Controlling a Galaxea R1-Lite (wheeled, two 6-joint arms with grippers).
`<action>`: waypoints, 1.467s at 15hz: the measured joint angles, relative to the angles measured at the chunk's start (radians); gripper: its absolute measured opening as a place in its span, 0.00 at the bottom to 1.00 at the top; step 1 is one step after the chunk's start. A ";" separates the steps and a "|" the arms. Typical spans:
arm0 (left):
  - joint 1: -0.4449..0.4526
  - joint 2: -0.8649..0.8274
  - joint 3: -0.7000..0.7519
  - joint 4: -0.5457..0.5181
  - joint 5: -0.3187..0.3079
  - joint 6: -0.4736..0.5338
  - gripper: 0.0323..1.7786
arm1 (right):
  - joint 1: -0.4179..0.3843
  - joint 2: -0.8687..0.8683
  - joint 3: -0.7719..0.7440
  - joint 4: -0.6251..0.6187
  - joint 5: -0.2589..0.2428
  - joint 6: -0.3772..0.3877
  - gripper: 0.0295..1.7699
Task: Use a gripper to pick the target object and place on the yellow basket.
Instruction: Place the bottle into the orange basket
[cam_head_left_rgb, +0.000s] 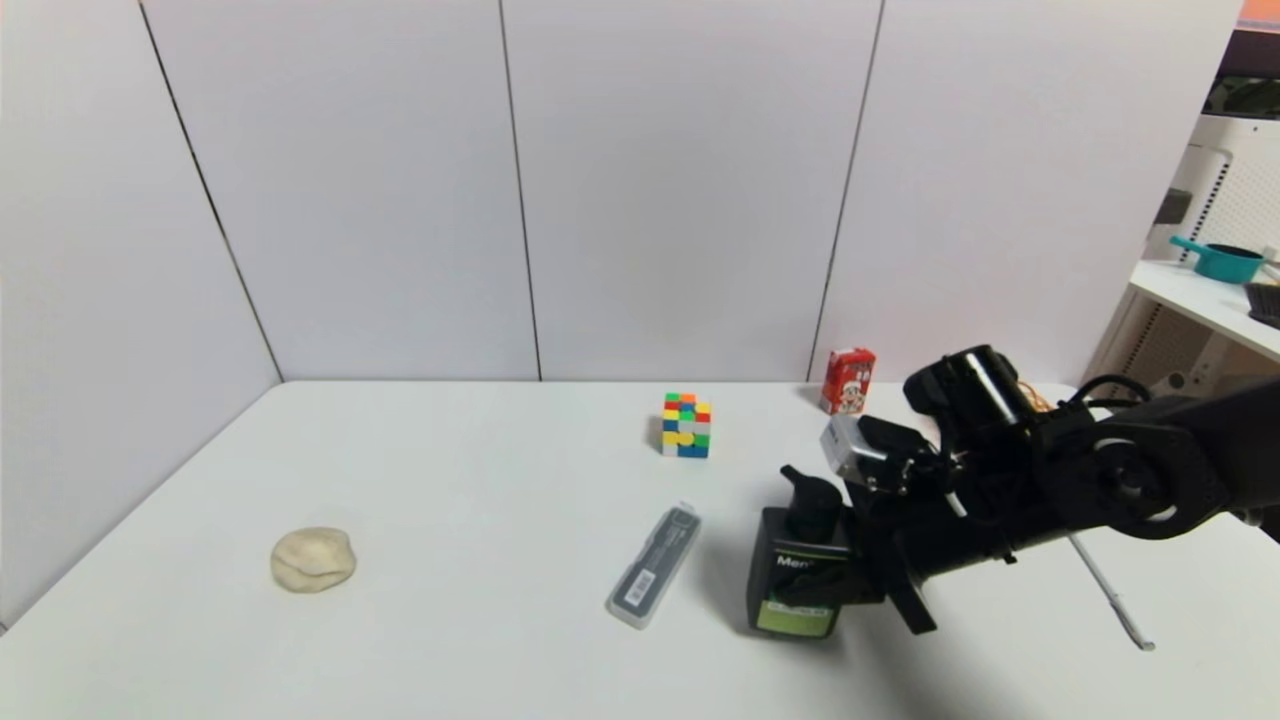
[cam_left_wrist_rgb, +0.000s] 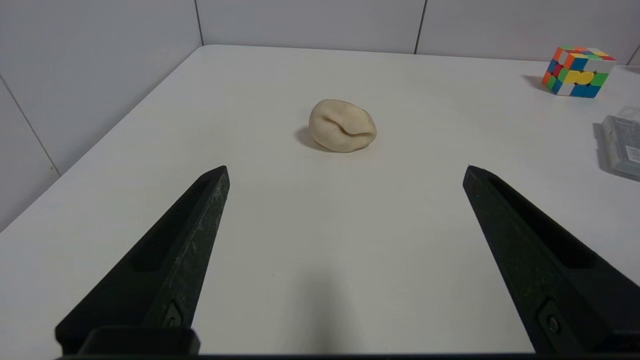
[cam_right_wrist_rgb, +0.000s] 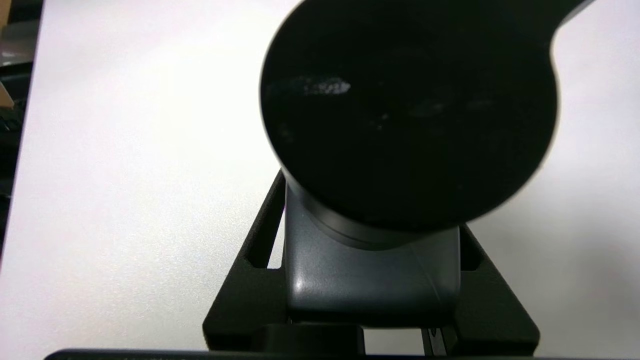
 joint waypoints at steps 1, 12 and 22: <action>0.000 0.000 0.000 0.000 0.000 0.000 0.95 | -0.021 -0.024 -0.014 0.005 0.001 0.004 0.35; 0.000 0.000 0.000 0.000 0.000 0.000 0.95 | -0.501 -0.045 -0.483 0.003 -0.065 0.221 0.35; 0.000 0.000 0.000 0.000 0.000 0.000 0.95 | -0.657 0.244 -0.698 -0.012 -0.375 0.234 0.35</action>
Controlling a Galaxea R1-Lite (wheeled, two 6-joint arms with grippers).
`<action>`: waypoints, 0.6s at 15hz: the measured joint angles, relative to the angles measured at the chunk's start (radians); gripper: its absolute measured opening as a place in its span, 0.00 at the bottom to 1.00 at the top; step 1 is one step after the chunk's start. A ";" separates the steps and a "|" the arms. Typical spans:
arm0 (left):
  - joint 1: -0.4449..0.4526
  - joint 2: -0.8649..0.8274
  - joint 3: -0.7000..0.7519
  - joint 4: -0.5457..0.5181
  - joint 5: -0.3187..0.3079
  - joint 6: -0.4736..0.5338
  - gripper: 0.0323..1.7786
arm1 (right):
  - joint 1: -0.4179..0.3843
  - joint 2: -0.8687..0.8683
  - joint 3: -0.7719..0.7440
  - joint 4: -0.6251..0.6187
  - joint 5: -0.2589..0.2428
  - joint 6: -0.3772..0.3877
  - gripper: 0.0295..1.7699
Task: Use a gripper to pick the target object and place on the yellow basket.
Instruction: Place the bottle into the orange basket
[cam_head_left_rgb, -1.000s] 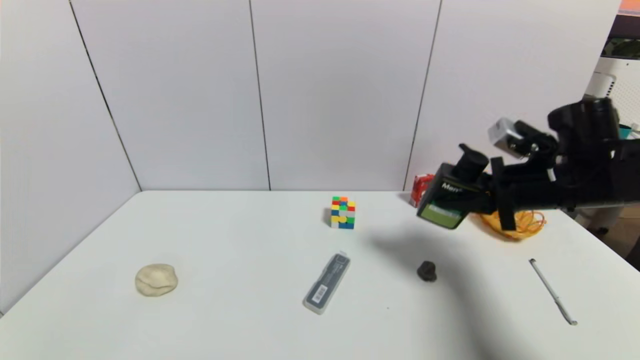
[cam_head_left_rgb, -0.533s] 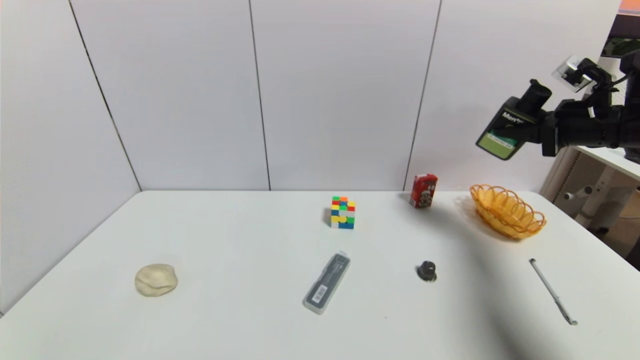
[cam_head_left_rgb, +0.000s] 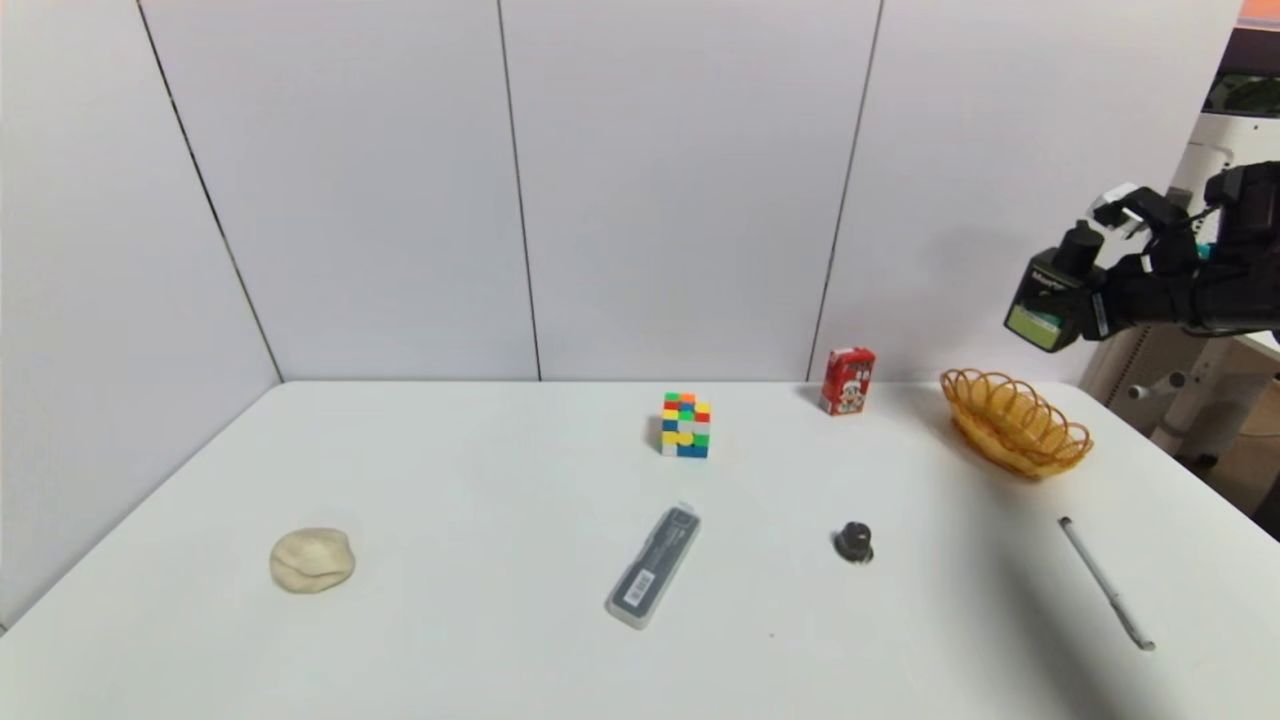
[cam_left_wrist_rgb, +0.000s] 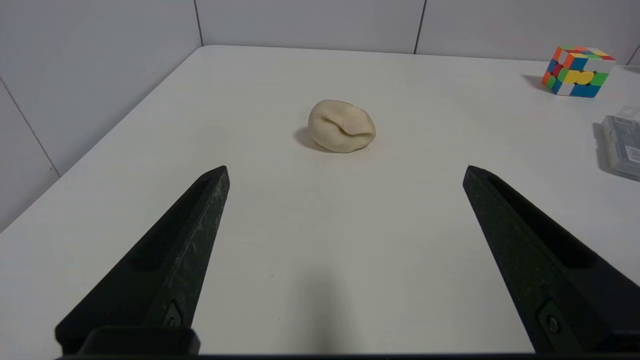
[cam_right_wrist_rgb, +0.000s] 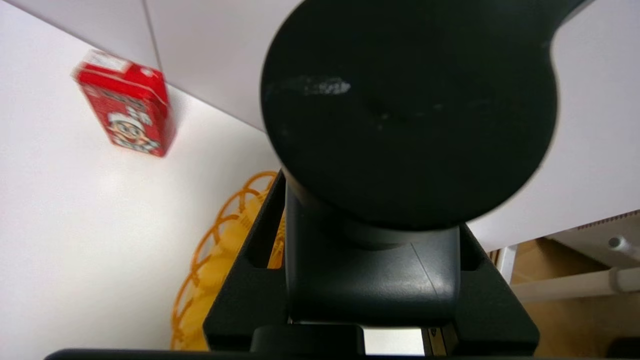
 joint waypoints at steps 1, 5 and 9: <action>0.000 0.000 0.000 0.000 0.000 0.000 0.95 | -0.002 0.020 0.000 -0.001 0.000 0.000 0.35; 0.000 0.000 0.000 0.000 0.000 0.000 0.95 | -0.007 0.071 0.026 0.006 0.000 -0.007 0.35; 0.000 0.000 0.000 0.000 0.000 0.000 0.95 | -0.009 0.105 0.039 0.009 -0.002 -0.007 0.35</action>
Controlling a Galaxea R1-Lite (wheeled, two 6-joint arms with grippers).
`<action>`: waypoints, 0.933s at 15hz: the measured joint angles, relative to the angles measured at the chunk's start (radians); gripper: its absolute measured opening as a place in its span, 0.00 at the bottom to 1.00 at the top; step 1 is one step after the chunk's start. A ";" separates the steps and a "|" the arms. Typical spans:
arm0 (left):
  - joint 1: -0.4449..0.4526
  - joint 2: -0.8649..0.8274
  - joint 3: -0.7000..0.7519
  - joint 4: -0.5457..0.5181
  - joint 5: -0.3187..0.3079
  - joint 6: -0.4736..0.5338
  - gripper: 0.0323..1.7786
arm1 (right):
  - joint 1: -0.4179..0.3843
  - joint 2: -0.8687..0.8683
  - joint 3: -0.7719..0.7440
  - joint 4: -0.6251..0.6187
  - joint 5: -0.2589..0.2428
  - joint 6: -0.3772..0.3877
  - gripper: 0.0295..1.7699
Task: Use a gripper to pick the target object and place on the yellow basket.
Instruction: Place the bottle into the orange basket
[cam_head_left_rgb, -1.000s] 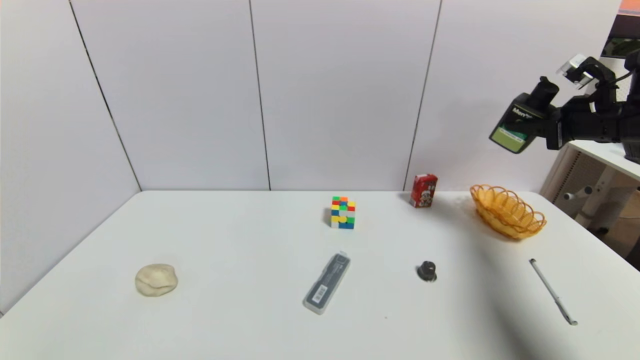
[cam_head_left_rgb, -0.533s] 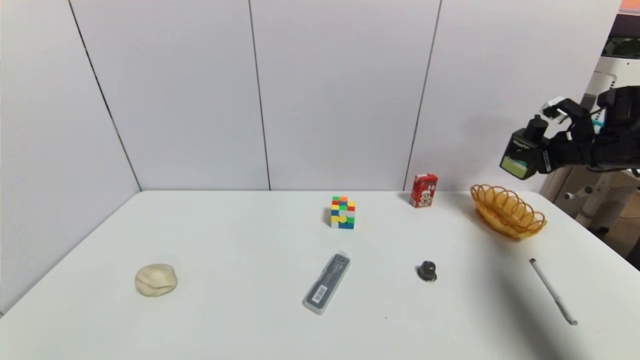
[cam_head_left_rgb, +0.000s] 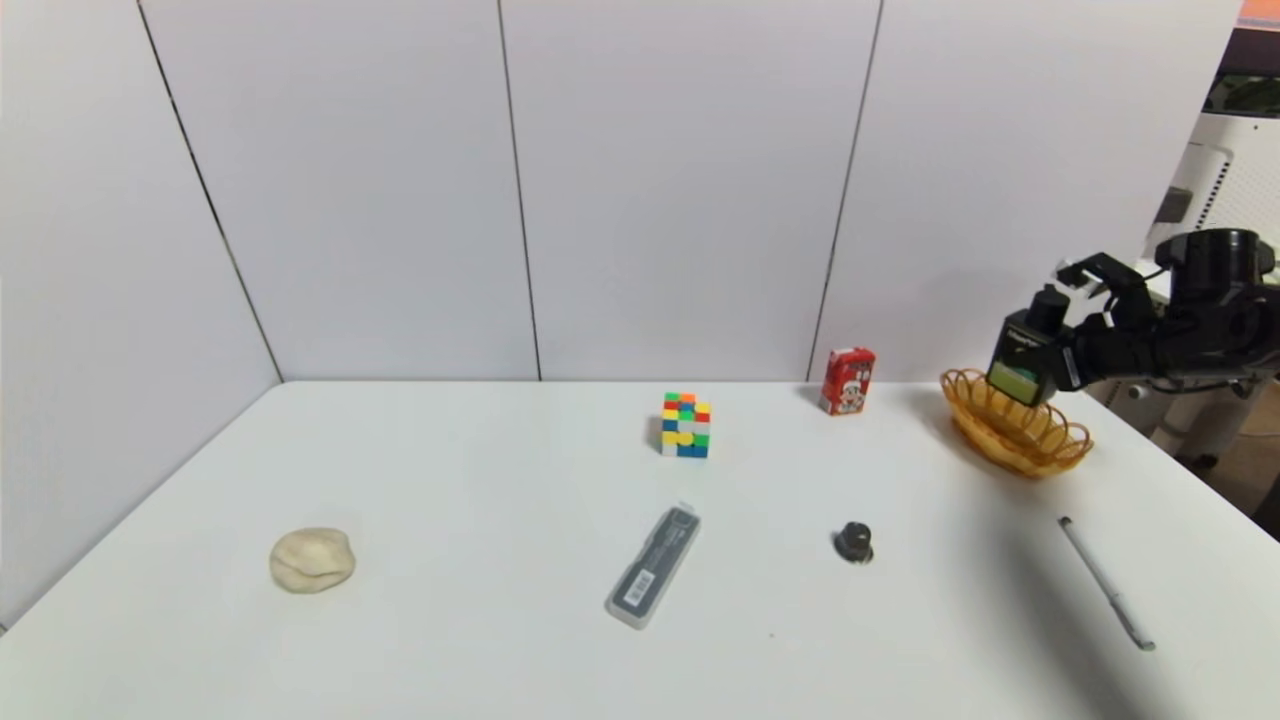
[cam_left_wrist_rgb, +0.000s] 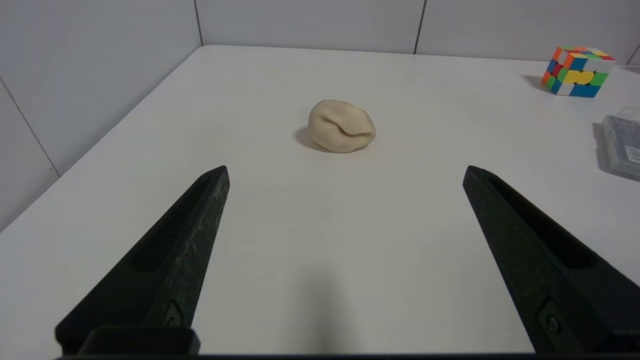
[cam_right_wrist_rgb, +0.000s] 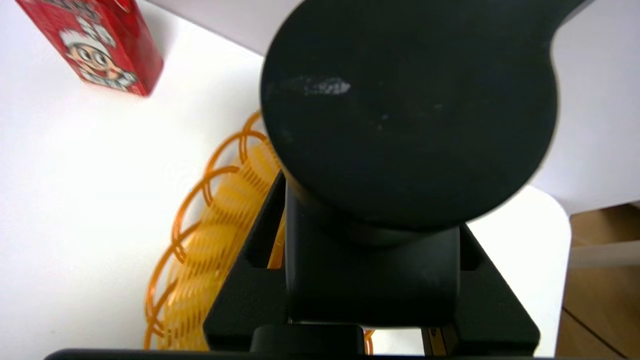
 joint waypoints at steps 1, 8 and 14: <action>0.000 0.000 0.000 0.000 0.000 0.000 0.95 | 0.000 0.006 0.001 0.000 0.000 0.000 0.35; 0.000 0.000 0.000 0.000 0.000 0.000 0.95 | 0.001 0.017 0.022 0.035 0.005 0.007 0.35; 0.000 0.000 0.000 0.000 0.000 0.000 0.95 | 0.005 0.028 0.052 0.031 0.006 -0.005 0.51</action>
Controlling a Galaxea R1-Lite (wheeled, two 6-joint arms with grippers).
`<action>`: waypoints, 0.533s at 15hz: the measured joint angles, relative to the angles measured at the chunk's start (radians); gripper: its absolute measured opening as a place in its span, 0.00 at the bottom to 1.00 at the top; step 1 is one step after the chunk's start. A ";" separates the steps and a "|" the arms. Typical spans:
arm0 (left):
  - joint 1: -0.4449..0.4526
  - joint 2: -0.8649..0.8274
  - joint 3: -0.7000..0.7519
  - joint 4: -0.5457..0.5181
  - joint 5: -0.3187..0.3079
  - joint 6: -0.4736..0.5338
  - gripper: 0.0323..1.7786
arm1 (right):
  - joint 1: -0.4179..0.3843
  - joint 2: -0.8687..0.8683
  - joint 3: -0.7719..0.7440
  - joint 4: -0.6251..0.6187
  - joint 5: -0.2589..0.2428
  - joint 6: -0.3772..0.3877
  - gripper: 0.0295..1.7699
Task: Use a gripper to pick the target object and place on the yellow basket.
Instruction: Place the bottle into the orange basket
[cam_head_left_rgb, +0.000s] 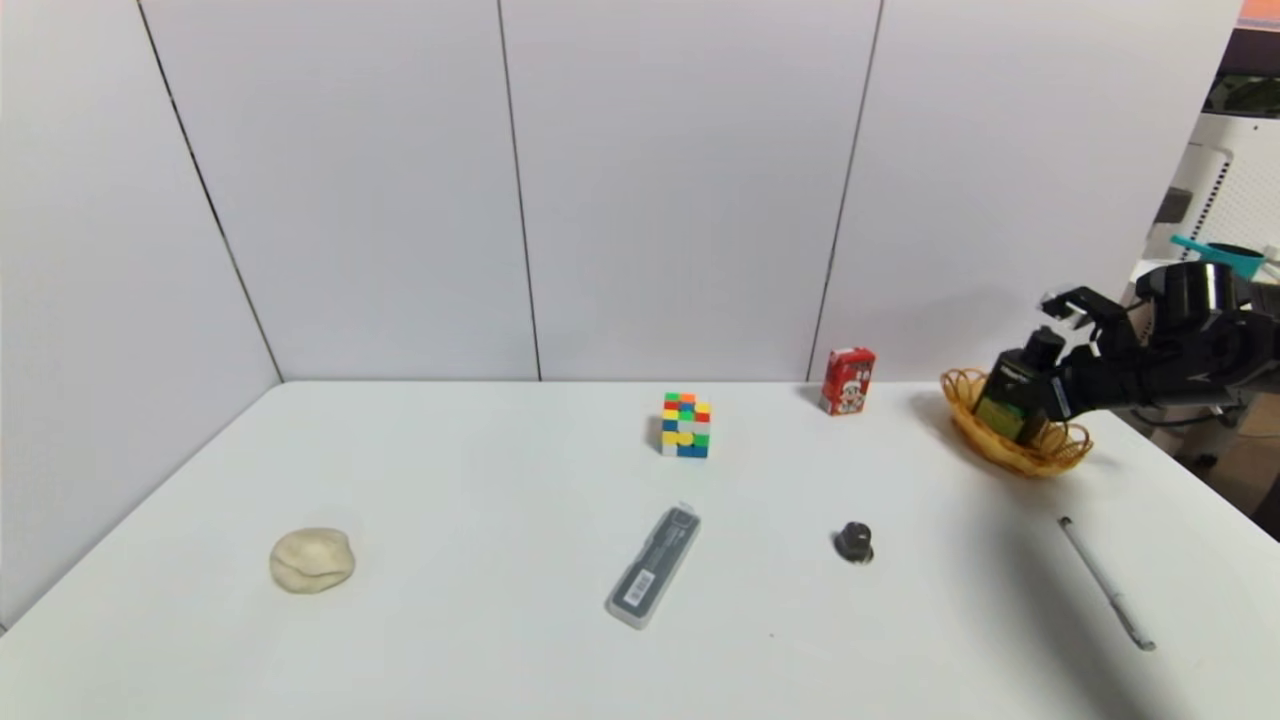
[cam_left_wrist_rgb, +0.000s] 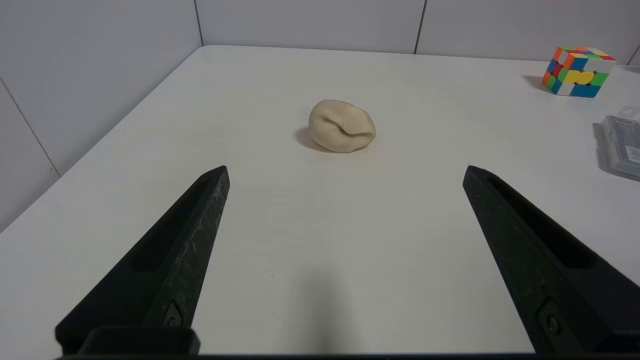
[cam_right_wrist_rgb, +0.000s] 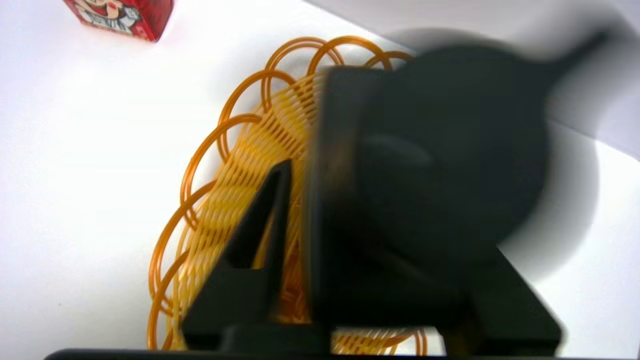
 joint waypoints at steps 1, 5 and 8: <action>0.000 0.000 0.000 0.000 0.000 0.000 0.95 | 0.002 -0.003 0.001 0.003 0.000 0.005 0.57; 0.000 0.000 0.000 0.000 0.000 0.000 0.95 | 0.008 -0.024 0.003 0.003 0.001 0.006 0.73; 0.000 0.000 0.000 0.000 0.000 0.000 0.95 | 0.009 -0.061 0.006 0.004 0.001 0.008 0.80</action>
